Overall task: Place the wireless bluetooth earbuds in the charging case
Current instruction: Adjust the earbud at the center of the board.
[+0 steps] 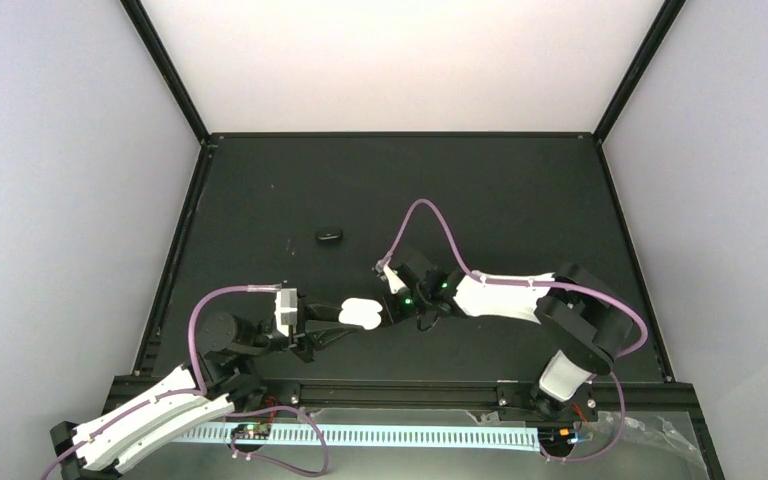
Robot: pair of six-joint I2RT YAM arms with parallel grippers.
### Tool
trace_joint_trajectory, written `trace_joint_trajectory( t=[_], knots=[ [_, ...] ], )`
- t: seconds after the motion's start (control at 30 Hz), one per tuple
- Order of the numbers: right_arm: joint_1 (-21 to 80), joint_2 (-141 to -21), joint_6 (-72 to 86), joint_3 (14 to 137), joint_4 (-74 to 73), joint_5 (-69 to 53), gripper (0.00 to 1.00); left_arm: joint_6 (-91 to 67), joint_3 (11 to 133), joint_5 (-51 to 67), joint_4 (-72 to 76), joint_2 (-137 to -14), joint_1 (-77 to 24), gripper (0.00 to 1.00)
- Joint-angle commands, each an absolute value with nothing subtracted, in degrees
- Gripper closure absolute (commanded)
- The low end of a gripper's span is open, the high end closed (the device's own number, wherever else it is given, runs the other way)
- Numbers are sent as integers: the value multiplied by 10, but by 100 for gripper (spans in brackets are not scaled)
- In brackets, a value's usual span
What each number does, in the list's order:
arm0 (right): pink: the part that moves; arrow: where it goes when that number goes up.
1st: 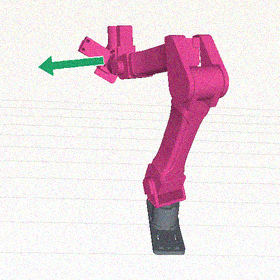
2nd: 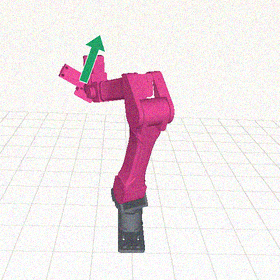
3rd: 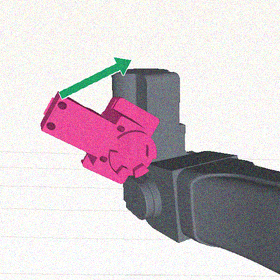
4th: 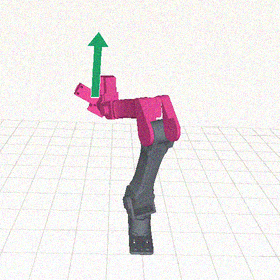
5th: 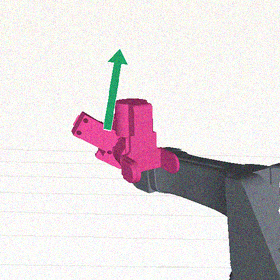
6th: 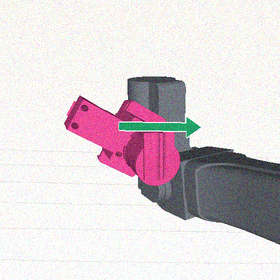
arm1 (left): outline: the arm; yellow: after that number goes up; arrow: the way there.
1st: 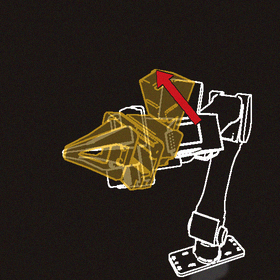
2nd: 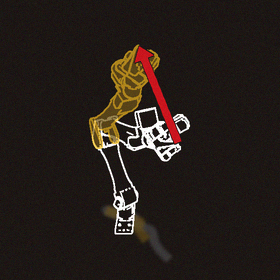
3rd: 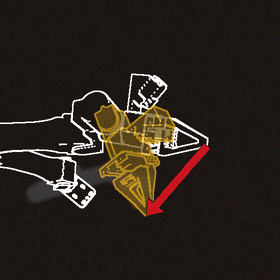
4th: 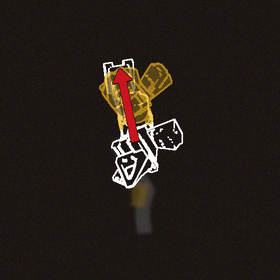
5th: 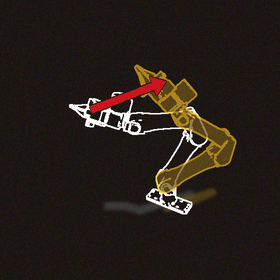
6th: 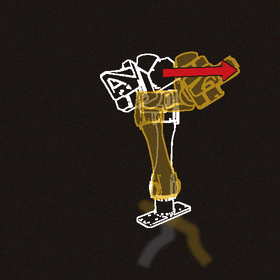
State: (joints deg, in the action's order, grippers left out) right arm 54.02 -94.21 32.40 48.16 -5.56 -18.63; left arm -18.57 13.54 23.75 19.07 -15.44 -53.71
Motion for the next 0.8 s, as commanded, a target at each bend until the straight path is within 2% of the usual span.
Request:
trace_joint_trajectory(
  t=[0.0,0.4,0.77],
  knots=[
    [562,-940,305,456,-60,-205,57,-176,136,232,200,-154,-541,99],
    [559,-971,348,459,-45,-101,57,-175,139,233,193,-153,-541,98],
    [534,-935,346,426,-50,-84,56,-172,139,237,200,-166,-541,98]
  ],
)
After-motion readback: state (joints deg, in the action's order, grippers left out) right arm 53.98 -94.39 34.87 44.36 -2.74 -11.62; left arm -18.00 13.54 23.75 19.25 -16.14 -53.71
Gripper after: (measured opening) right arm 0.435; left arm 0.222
